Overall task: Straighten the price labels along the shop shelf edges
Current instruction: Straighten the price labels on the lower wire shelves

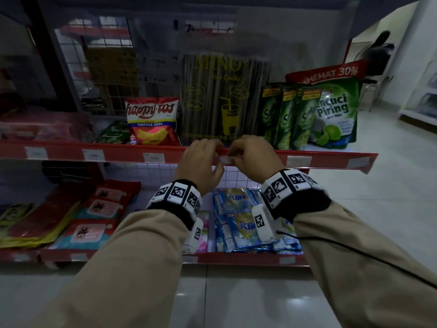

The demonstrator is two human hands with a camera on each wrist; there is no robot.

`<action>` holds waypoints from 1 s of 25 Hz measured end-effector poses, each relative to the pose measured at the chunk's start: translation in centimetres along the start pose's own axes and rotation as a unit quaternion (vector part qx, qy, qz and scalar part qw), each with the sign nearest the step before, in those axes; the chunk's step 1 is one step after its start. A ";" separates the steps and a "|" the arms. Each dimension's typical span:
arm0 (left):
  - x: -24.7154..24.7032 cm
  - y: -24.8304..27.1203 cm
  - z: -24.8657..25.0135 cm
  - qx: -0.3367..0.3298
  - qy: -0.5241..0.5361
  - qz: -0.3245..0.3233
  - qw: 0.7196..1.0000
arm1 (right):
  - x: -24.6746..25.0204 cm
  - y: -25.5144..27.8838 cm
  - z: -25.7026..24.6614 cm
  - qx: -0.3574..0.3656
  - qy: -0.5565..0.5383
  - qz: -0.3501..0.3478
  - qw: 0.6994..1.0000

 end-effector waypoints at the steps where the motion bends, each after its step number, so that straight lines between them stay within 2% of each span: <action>1: 0.1 0.0 -0.1 0.001 0.012 0.004 1.000 | 0.1 -0.2 0.1 -0.015 -0.030 -0.001 0.999; 6: -0.1 0.1 -0.5 0.014 0.051 0.041 0.998 | 0.7 -0.3 1.3 -0.075 -0.200 0.043 0.976; 12: -0.3 -0.2 -0.7 0.028 0.093 0.068 0.993 | 0.2 0.5 1.6 -0.116 -0.426 0.082 0.894; 16: -0.3 -0.1 -0.4 0.030 0.104 0.096 0.989 | -0.6 0.8 1.0 -0.134 -0.533 0.041 0.835; 18: -0.4 -0.1 -0.5 0.037 0.102 0.096 0.989 | -0.9 1.0 0.8 -0.128 -0.531 0.031 0.837; 23: -0.5 -0.4 -0.7 0.040 0.100 0.085 0.991 | 0.1 0.8 1.1 -0.066 -0.425 0.038 0.902; 25: -0.4 -0.3 -1.0 0.053 0.130 0.092 0.986 | 0.7 0.5 1.3 -0.051 -0.382 0.030 0.922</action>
Point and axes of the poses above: each hand's wrist, its own y-axis away from the middle knuckle, its own x-axis out of the back of the hand, z = x × y, the point moved 4 cm from there along -y, towards the middle knuckle, and after that the axes turned 11 degrees about -x, right-handed, at the moved point
